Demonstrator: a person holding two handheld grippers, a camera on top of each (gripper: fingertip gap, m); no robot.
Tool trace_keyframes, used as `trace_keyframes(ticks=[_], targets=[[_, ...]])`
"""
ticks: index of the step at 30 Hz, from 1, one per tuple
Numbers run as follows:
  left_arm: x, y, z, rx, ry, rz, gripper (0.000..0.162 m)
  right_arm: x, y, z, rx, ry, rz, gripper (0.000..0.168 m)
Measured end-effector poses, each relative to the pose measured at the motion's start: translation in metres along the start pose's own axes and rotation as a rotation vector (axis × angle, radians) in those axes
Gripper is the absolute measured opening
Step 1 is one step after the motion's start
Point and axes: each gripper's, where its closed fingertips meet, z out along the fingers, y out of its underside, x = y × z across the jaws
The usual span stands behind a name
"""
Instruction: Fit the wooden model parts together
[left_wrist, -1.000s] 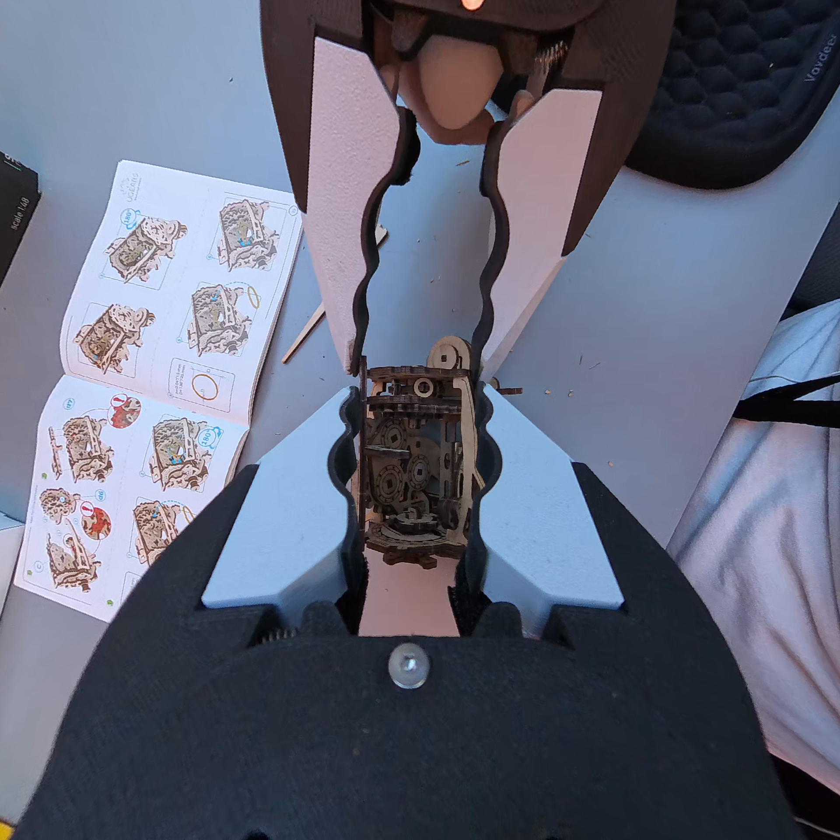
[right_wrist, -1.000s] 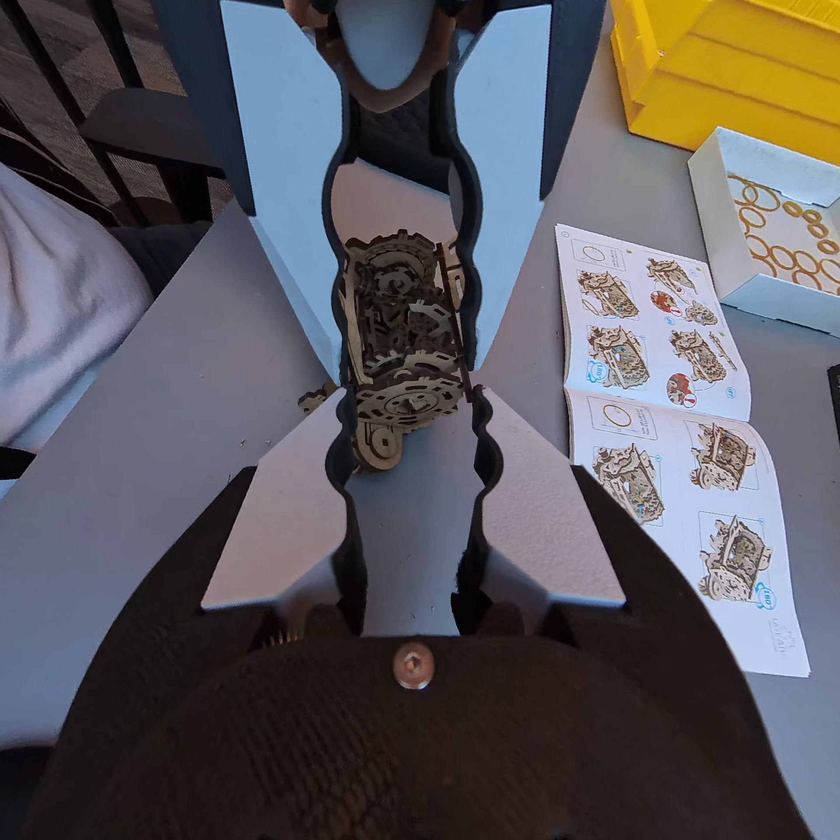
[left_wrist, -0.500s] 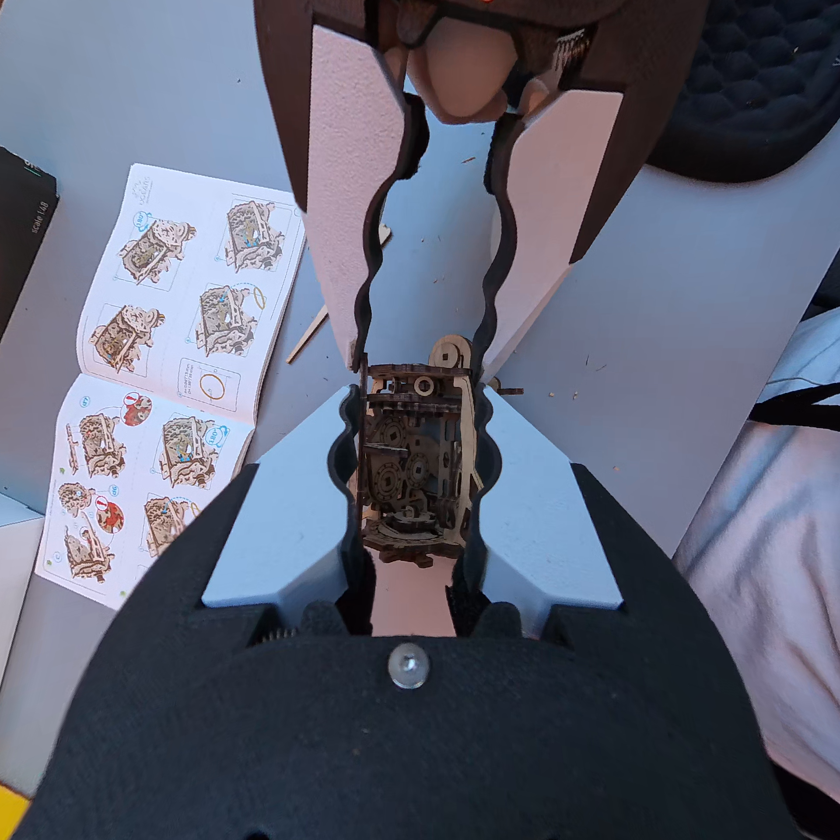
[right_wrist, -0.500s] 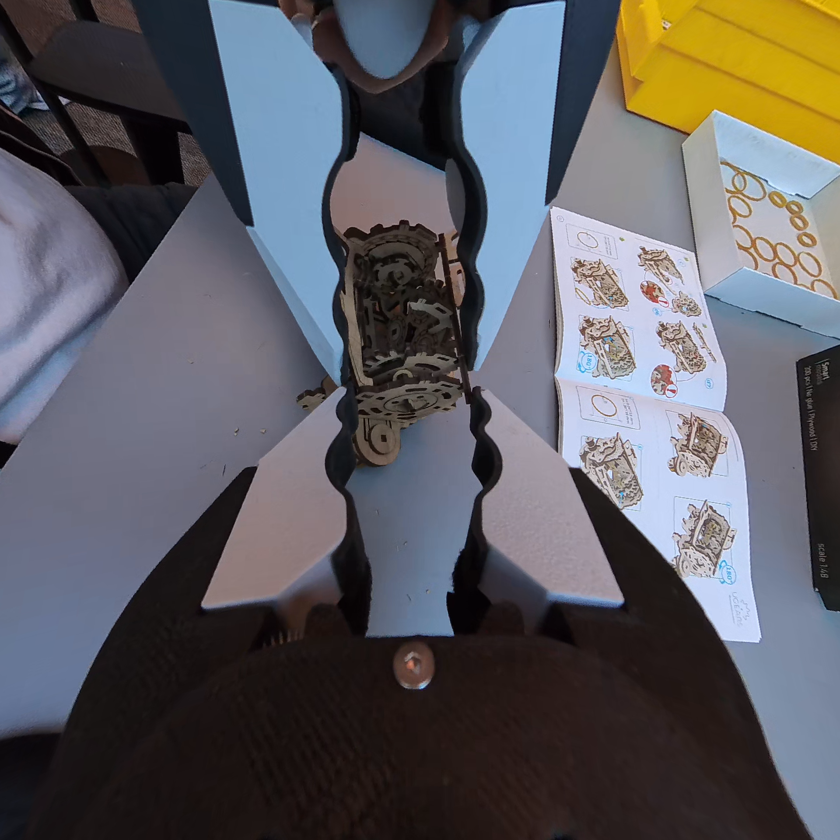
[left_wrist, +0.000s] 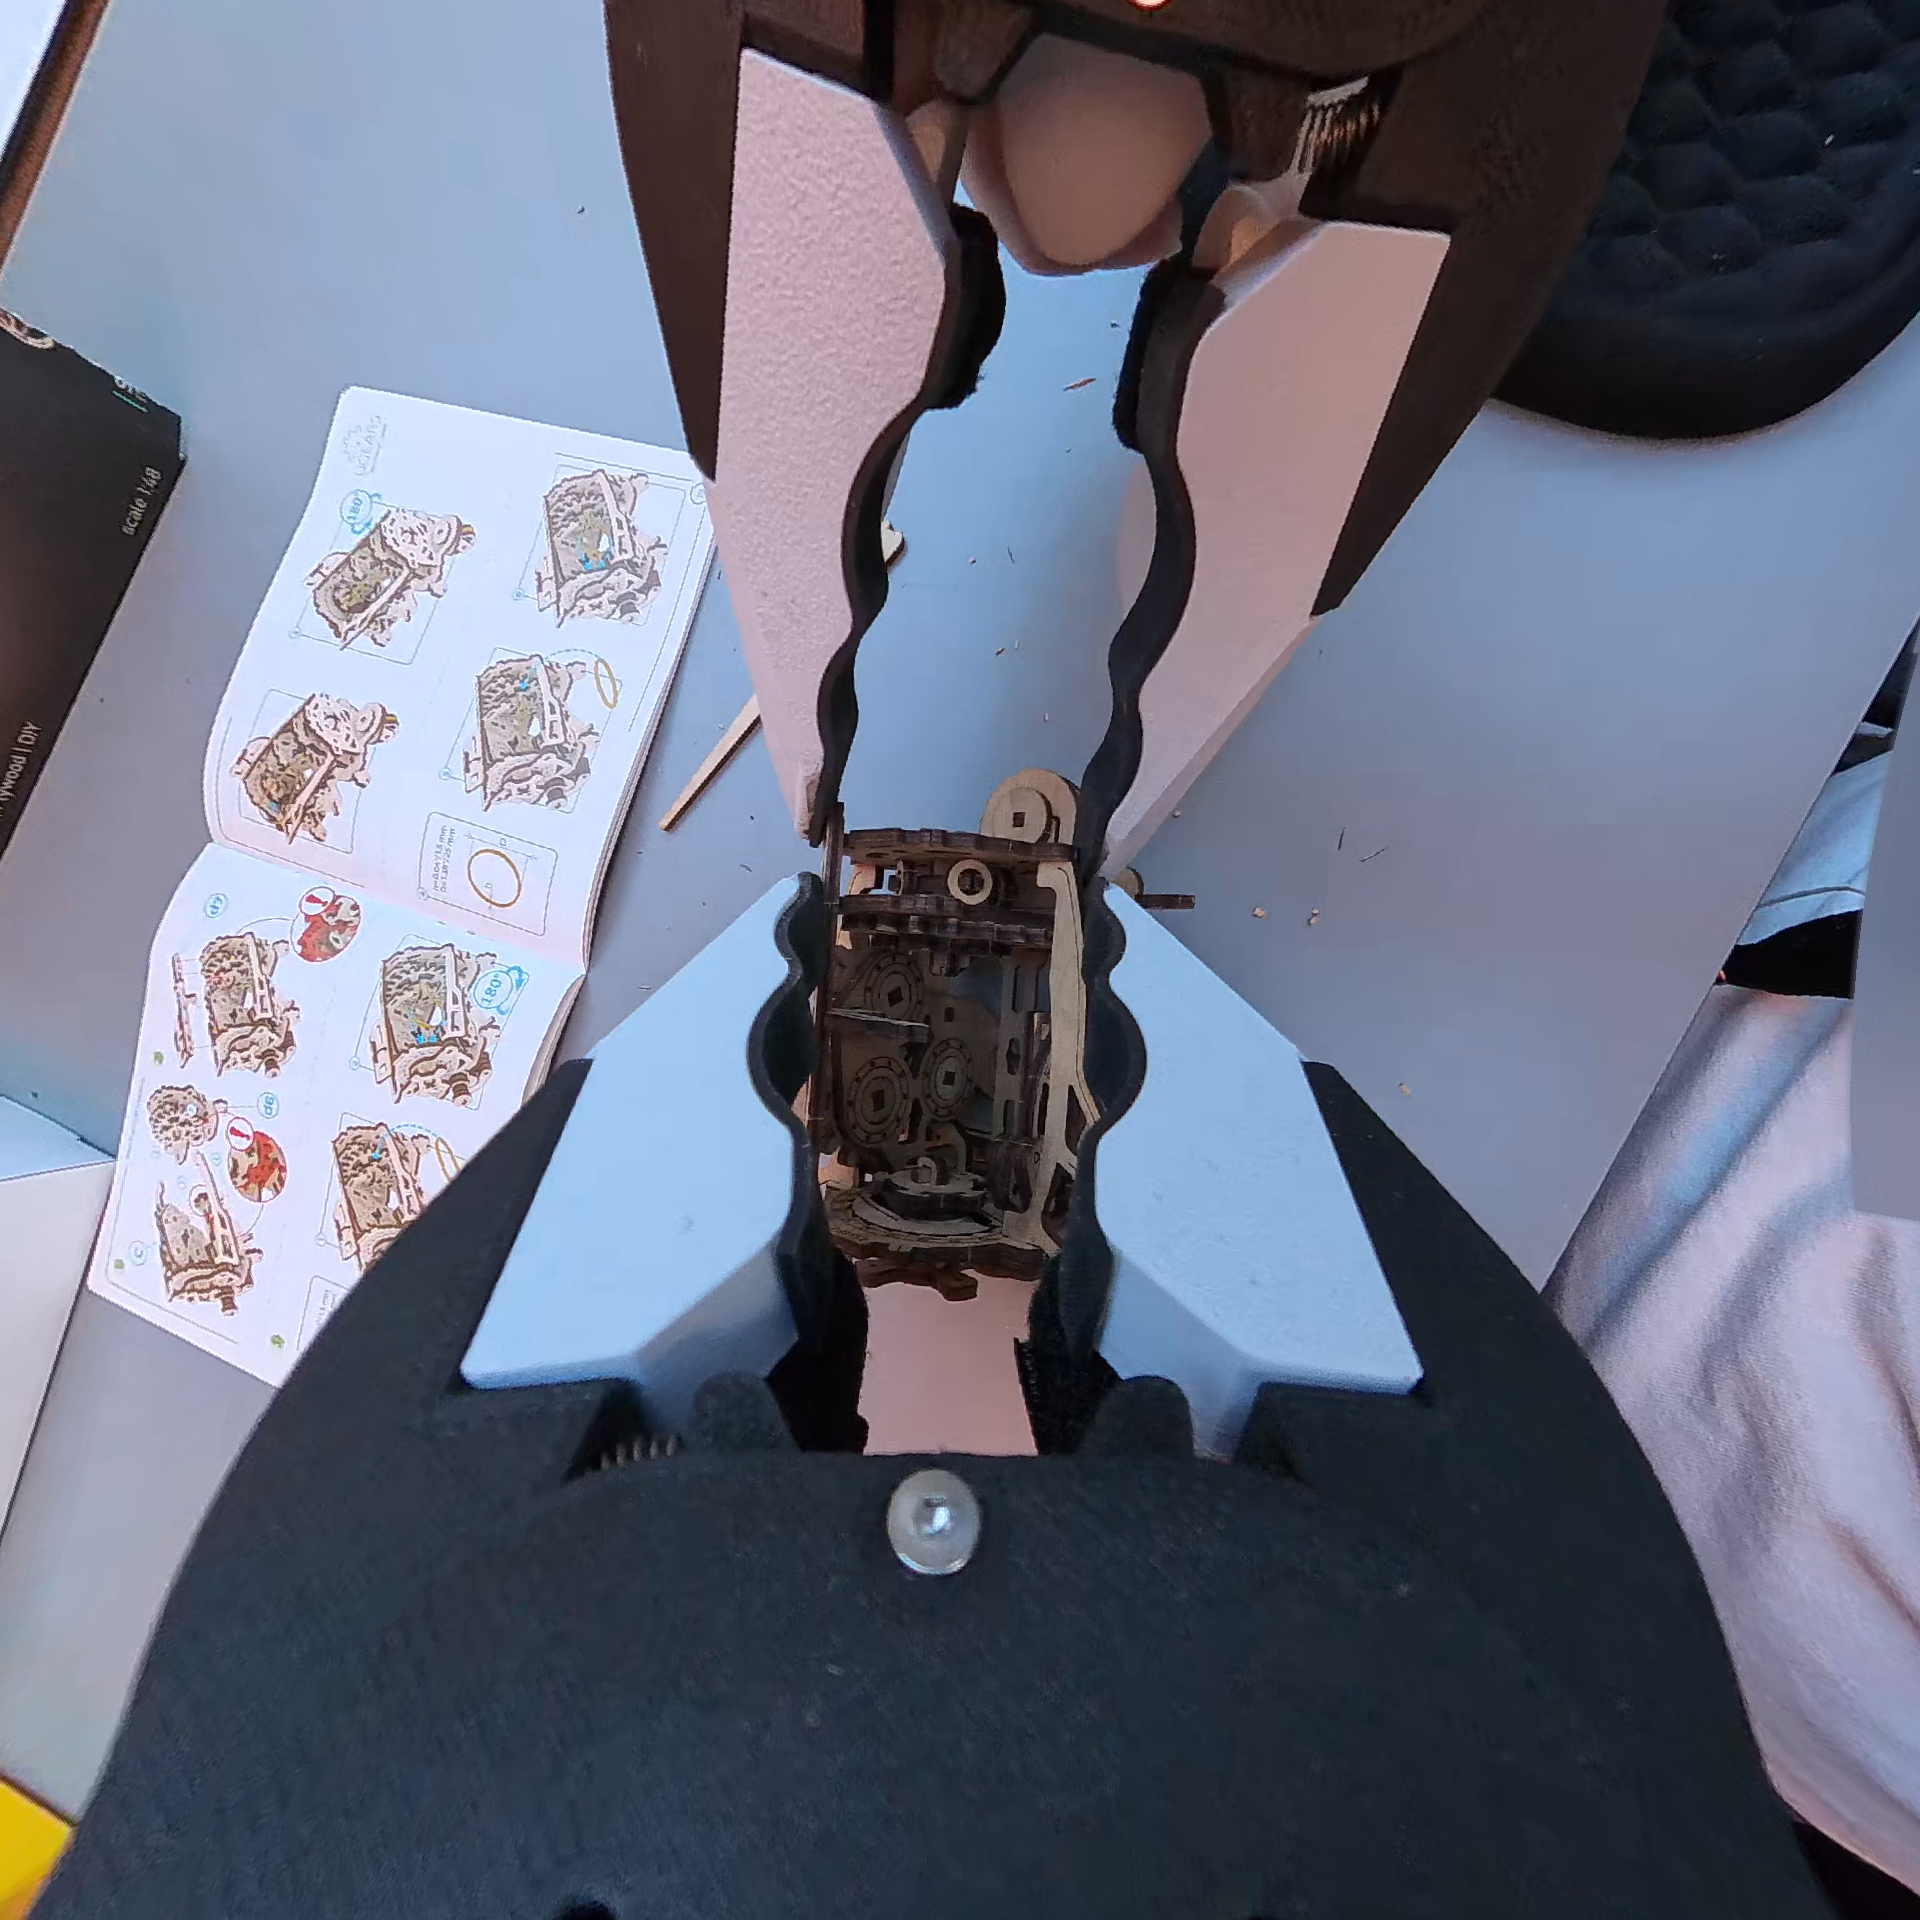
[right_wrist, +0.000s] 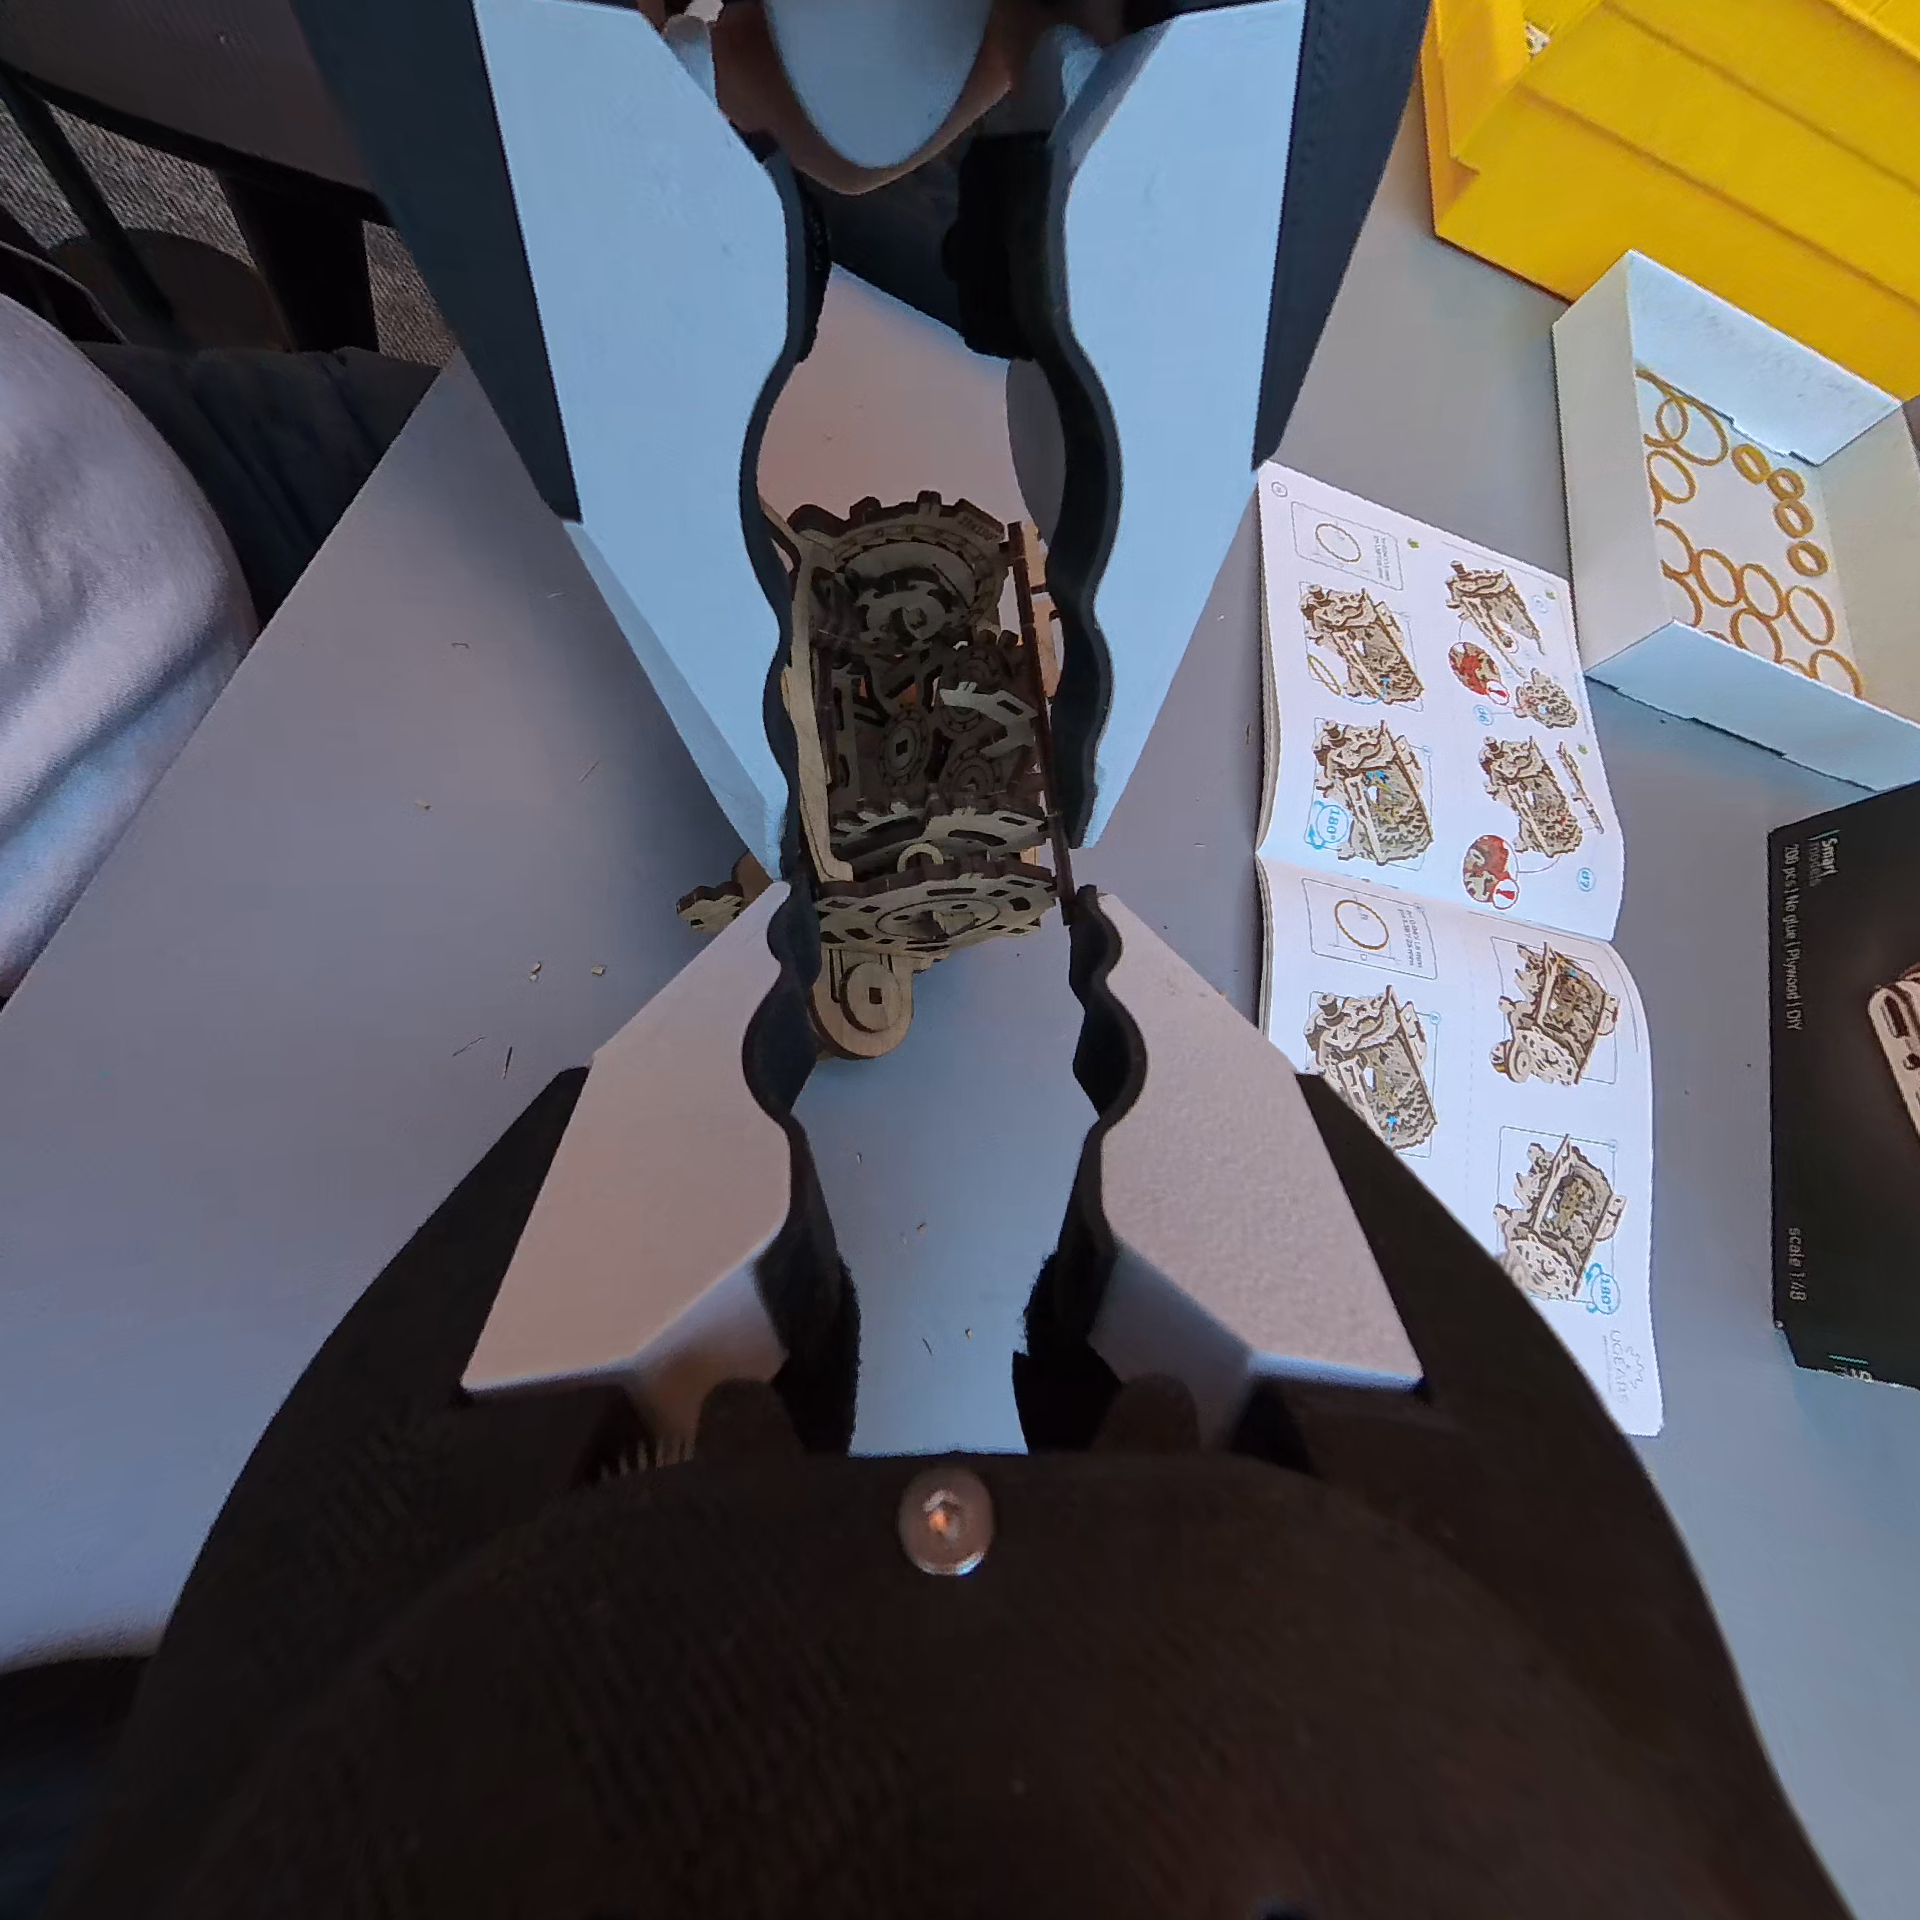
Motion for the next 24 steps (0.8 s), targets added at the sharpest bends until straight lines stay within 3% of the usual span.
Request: trace_keyframes(ticks=[6, 13, 17, 24], targets=[[0.0, 0.0002, -0.0001, 0.013, -0.003, 0.011, 0.049, -0.0004, 0.0004, 0.0006, 0.009, -0.027, 0.03, 0.049], [-0.0015, -0.0026, 0.0024, 0.039, 0.013, -0.003, 0.049, 0.0008, -0.002, -0.0034, 0.041, 0.026, -0.119, 0.049], [-0.0016, -0.0032, 0.0024, 0.05, 0.017, -0.017, 0.049, 0.0009, -0.0017, -0.0037, 0.056, 0.018, -0.108, 0.048], [-0.0037, -0.0032, 0.0009, 0.089, -0.045, -0.008, 0.048, 0.0028, -0.0015, -0.0038, 0.056, 0.03, -0.108, 0.047]])
